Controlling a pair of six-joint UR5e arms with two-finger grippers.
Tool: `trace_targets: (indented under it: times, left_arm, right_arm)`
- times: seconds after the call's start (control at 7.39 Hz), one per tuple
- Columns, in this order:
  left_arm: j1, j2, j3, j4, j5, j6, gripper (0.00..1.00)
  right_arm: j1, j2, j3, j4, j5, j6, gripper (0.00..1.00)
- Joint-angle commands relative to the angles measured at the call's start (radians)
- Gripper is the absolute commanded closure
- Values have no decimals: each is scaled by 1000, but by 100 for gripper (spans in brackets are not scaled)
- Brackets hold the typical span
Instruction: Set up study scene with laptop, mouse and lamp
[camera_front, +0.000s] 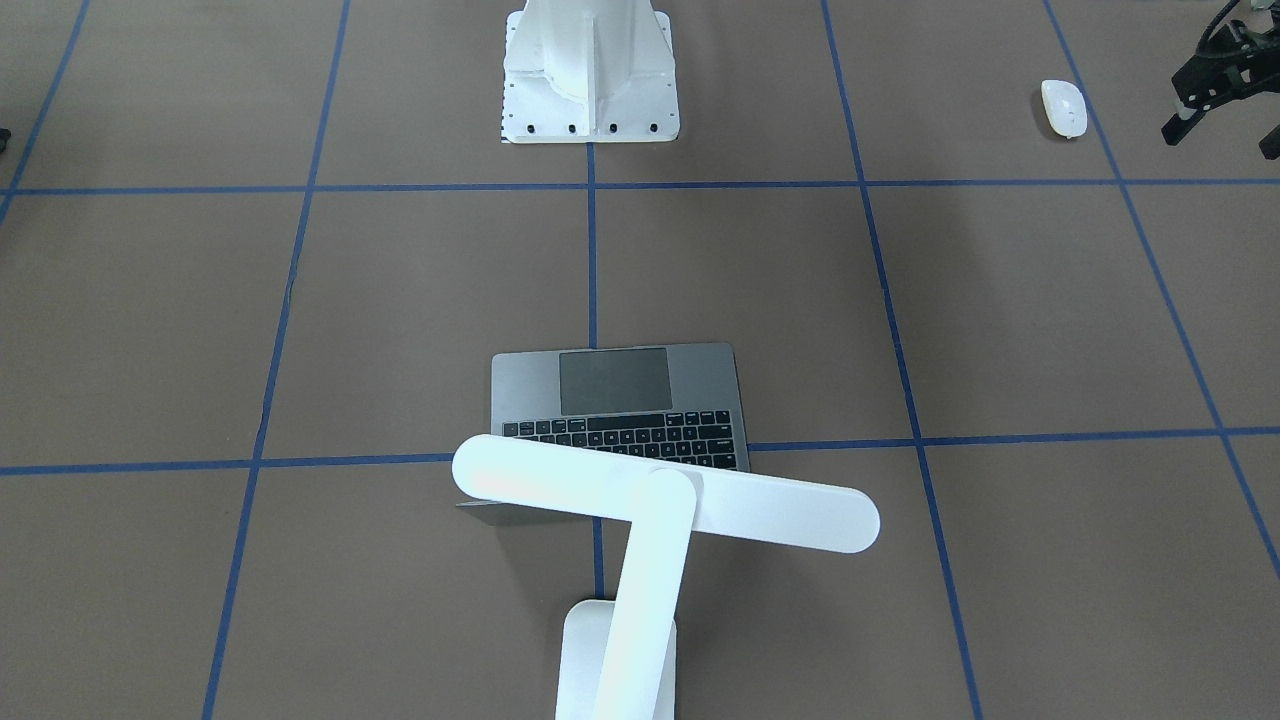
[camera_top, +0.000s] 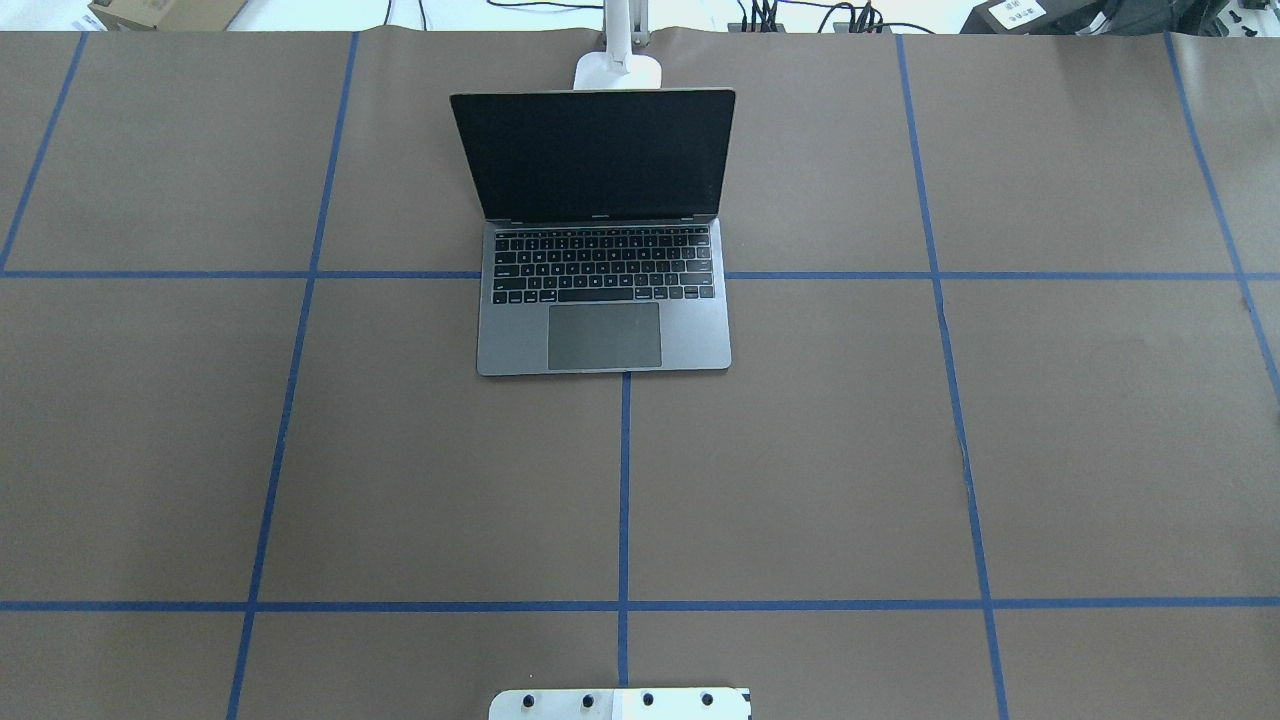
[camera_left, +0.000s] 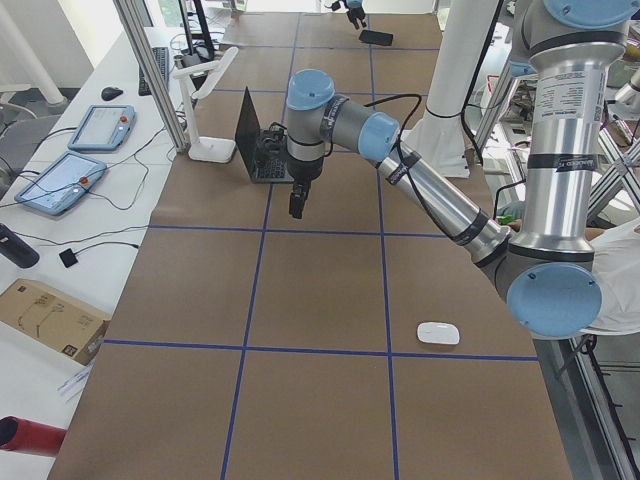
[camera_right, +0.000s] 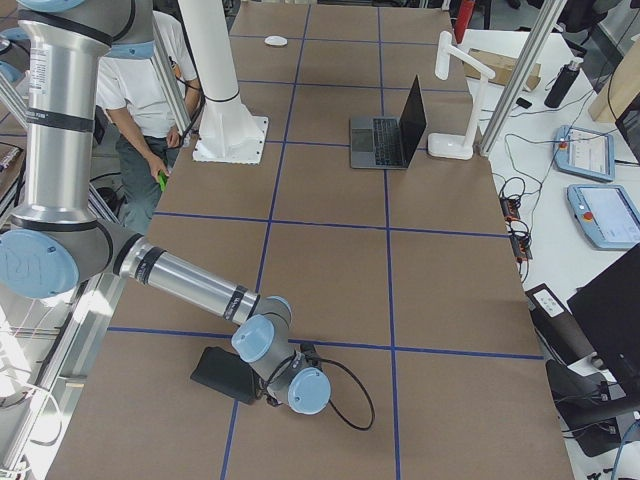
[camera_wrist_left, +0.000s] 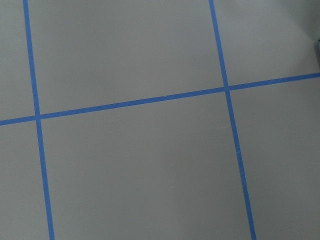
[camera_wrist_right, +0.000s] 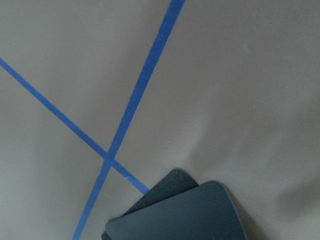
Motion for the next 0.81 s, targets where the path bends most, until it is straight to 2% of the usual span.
trace_targets:
  times: [0.0, 0.68]
  left_arm:
    - [-2, 0, -11, 1, 0, -2, 0]
    - [-2, -2, -33, 1, 2, -44, 0]
  right_arm:
    - [-8, 21, -8, 5, -13, -77, 13]
    - [-14, 20, -21, 17, -44, -138, 15]
